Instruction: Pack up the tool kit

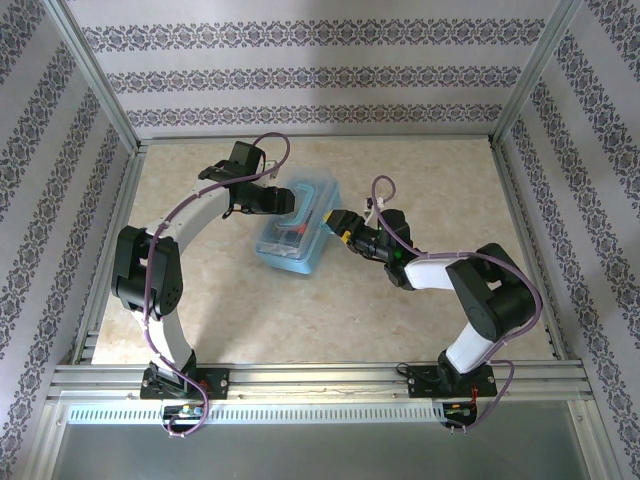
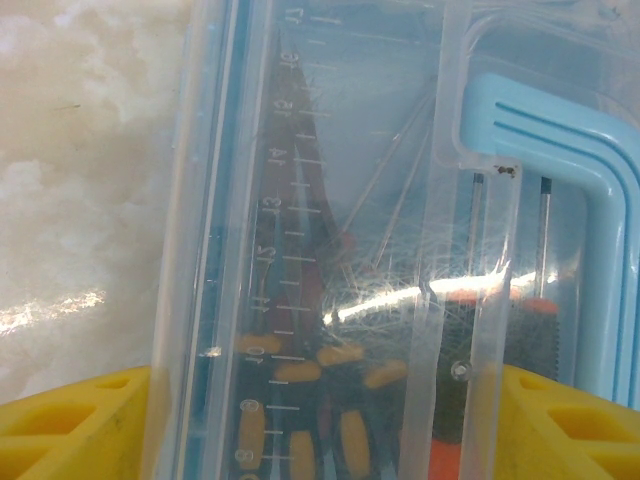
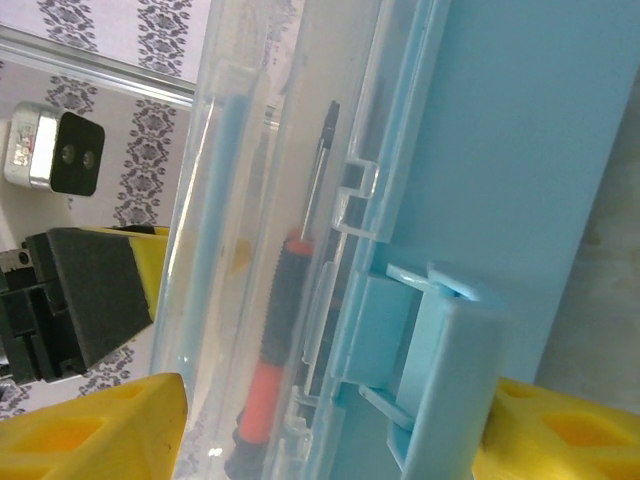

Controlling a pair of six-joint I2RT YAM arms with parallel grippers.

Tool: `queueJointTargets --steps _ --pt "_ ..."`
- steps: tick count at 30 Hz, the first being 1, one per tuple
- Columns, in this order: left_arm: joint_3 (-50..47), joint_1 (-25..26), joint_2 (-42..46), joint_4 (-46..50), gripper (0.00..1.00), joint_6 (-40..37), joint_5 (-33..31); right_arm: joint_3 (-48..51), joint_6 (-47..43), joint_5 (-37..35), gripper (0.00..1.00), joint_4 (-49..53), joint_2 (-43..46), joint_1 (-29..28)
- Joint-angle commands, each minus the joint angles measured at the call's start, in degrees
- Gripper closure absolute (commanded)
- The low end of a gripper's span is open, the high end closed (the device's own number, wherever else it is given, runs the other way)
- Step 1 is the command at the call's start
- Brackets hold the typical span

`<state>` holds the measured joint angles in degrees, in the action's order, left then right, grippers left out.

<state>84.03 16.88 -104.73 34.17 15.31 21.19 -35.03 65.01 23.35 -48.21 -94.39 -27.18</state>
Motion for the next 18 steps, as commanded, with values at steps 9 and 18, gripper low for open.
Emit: queueJointTargets --steps 9,18 --pt "-3.3 1.6 -6.6 7.2 0.59 1.2 -2.0 -2.7 -4.4 -1.5 0.3 5.3 4.2 -1.0" --pt "-3.3 1.9 -7.1 7.1 0.59 1.4 -2.1 -5.6 -3.6 0.0 0.31 5.7 1.5 -0.9"
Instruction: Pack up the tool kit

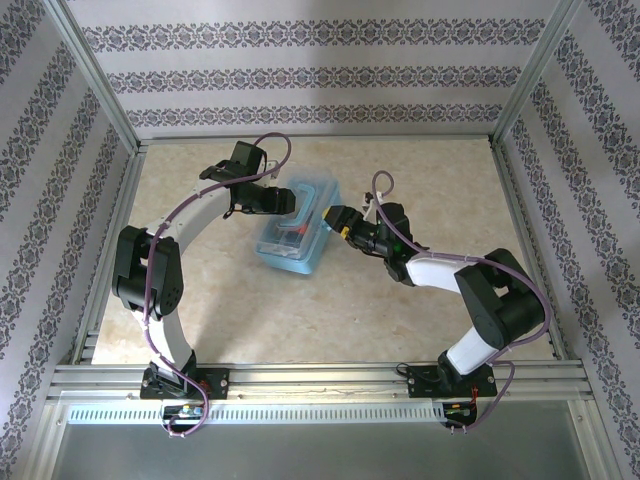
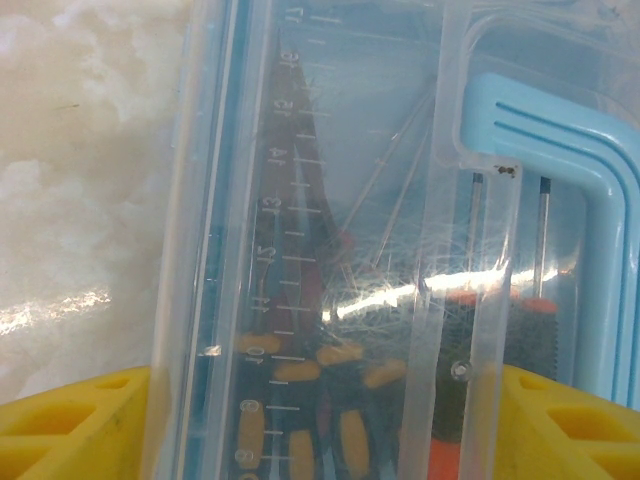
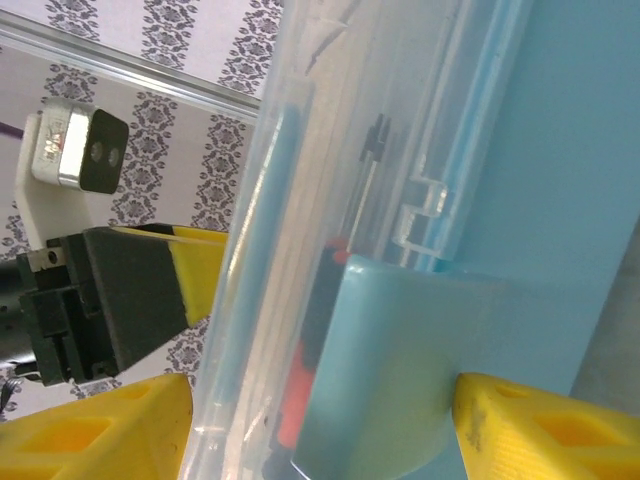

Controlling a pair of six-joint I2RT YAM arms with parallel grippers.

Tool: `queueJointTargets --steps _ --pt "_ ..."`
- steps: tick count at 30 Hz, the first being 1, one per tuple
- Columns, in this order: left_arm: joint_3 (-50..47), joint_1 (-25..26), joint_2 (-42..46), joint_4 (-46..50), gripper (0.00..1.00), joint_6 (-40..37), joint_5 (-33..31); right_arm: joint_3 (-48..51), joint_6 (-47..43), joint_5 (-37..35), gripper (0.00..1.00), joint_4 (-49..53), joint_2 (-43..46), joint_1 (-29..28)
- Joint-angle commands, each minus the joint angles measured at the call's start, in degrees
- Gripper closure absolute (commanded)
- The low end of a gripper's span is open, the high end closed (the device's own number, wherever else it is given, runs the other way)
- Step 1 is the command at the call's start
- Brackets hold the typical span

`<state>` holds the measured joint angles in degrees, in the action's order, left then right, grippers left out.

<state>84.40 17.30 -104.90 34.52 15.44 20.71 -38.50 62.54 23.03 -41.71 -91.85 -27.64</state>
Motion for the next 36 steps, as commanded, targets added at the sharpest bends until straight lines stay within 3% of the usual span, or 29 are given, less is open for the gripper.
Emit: queueJointTargets --steps 1,13,20,28,36 --pt "-3.7 1.5 -6.9 6.7 0.59 1.3 -1.7 -2.4 -1.1 0.3 0.31 -0.7 -1.1 -0.4" --pt "-3.5 1.6 -7.1 6.8 0.59 1.2 -1.3 -2.5 -1.0 -0.8 0.33 -0.7 -3.0 -0.4" --pt "-3.5 1.6 -7.0 6.7 0.59 1.1 -1.3 -2.4 -0.8 -1.4 0.47 -1.5 -4.2 0.0" --pt "-3.3 1.6 -7.1 6.7 0.59 1.0 -1.1 -2.9 -2.0 -0.9 0.47 0.3 -5.9 0.5" --pt "-3.3 1.6 -7.1 6.7 0.59 1.0 -0.9 -2.6 -2.1 0.1 0.39 0.5 -7.0 0.6"
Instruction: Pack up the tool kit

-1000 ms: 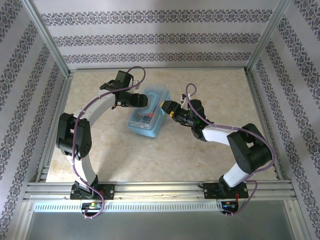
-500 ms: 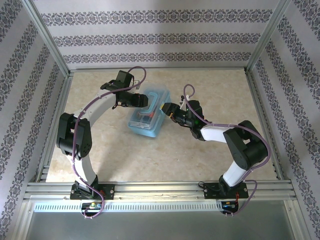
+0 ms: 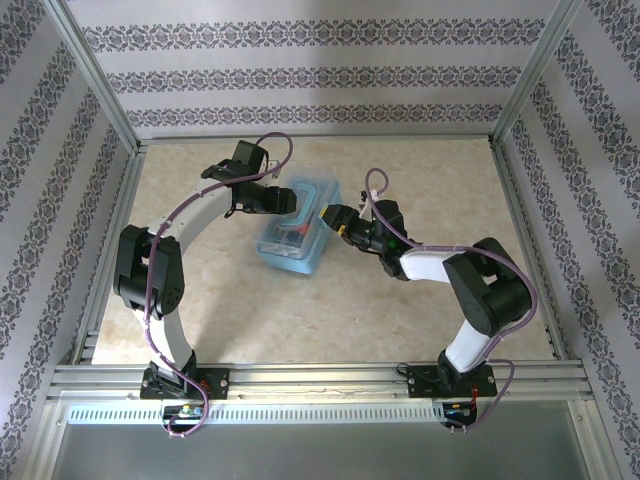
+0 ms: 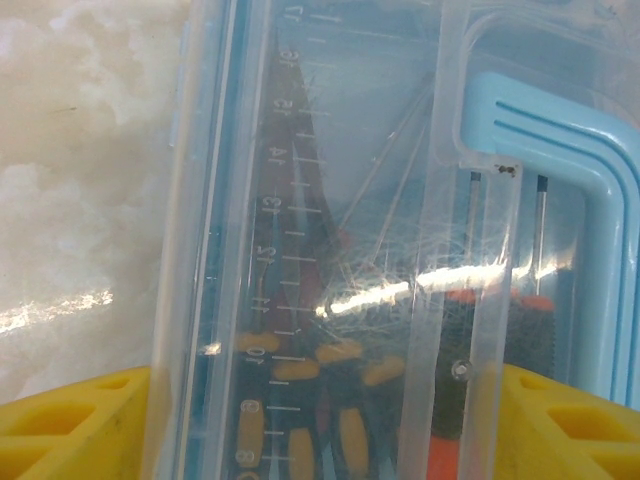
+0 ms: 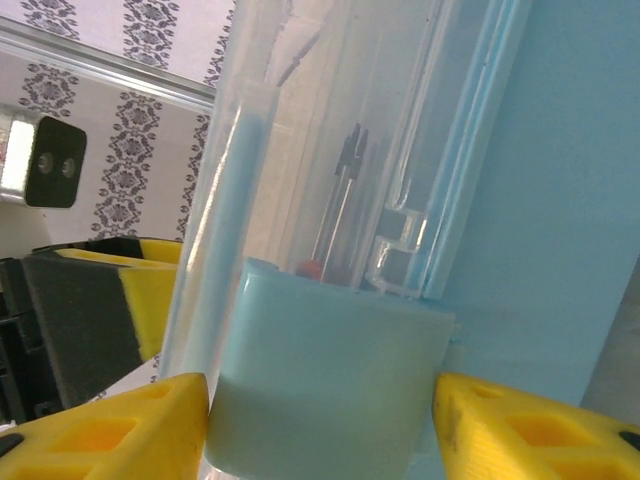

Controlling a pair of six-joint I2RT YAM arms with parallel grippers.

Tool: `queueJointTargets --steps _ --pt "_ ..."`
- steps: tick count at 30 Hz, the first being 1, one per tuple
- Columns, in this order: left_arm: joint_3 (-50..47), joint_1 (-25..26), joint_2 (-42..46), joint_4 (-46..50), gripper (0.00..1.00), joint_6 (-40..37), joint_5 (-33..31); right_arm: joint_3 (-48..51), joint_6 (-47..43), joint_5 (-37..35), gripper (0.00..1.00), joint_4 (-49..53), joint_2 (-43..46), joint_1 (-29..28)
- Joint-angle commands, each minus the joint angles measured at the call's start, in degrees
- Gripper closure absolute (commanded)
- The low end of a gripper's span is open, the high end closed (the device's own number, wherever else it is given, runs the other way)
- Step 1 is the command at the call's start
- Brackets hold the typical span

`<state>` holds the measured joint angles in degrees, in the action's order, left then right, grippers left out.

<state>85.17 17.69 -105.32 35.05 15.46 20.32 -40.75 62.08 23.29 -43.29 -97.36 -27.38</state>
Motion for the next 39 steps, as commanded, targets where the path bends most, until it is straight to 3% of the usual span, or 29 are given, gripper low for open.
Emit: queueJointTargets --steps 1,39 --pt "-4.1 1.2 -6.7 6.2 0.59 1.0 -0.5 -0.5 -1.5 -0.2 0.39 2.6 -1.5 0.4" --pt "-3.9 1.2 -6.8 6.2 0.59 0.9 -0.3 0.3 -0.7 -0.4 0.35 1.2 2.8 1.0"
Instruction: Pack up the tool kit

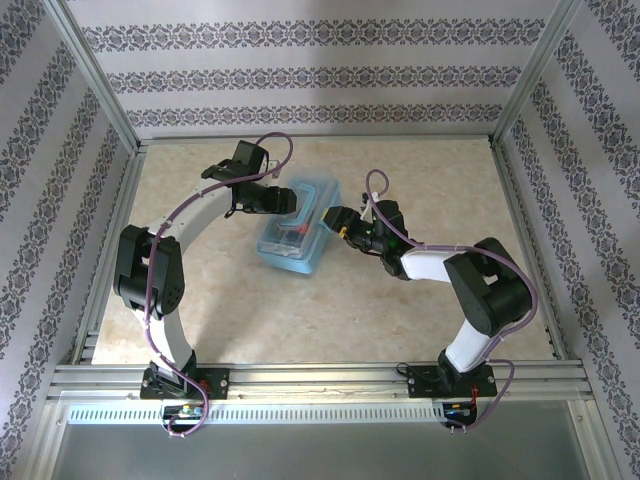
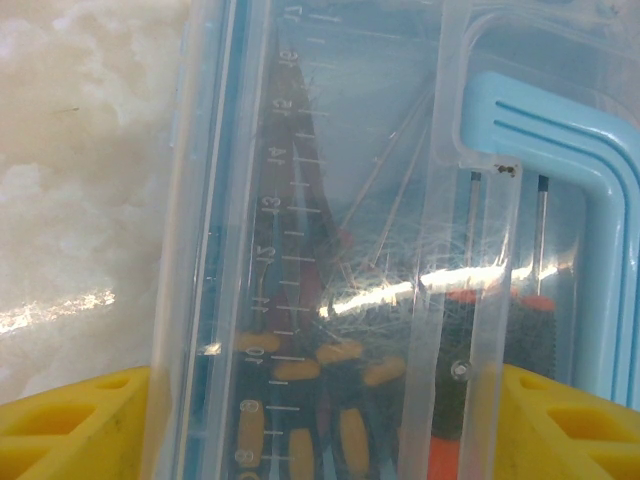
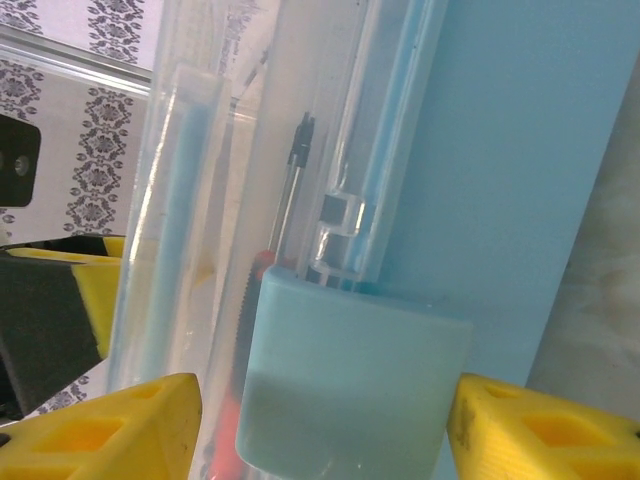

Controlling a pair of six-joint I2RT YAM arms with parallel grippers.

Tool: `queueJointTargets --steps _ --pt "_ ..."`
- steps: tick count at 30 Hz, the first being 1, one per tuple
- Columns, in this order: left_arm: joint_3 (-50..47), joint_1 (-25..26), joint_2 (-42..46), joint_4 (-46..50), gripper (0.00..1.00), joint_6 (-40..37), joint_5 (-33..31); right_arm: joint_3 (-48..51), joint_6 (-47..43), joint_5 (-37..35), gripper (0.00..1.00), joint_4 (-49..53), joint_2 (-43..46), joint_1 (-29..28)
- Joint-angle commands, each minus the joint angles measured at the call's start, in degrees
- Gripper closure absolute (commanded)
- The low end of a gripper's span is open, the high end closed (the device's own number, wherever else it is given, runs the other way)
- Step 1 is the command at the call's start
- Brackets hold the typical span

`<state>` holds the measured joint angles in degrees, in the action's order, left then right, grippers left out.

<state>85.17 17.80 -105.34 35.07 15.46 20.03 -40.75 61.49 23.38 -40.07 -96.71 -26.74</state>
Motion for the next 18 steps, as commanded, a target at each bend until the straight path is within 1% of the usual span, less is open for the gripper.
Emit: queueJointTargets --steps 1,6,13,18 --pt "-3.8 1.1 -6.9 6.2 0.59 0.9 0.0 0.5 -0.1 -0.6 0.35 -2.0 2.3 0.4" --pt "-3.8 1.1 -6.9 6.2 0.59 0.9 -0.1 0.5 -0.5 -1.1 0.39 -1.3 2.4 0.4" --pt "-3.9 1.1 -6.9 6.2 0.59 1.0 -0.1 0.1 -0.5 -1.3 0.45 -1.1 0.1 0.4" --pt "-3.8 1.0 -6.9 6.2 0.59 1.0 0.0 -0.4 -0.9 -1.2 0.46 -1.0 -1.4 0.4"
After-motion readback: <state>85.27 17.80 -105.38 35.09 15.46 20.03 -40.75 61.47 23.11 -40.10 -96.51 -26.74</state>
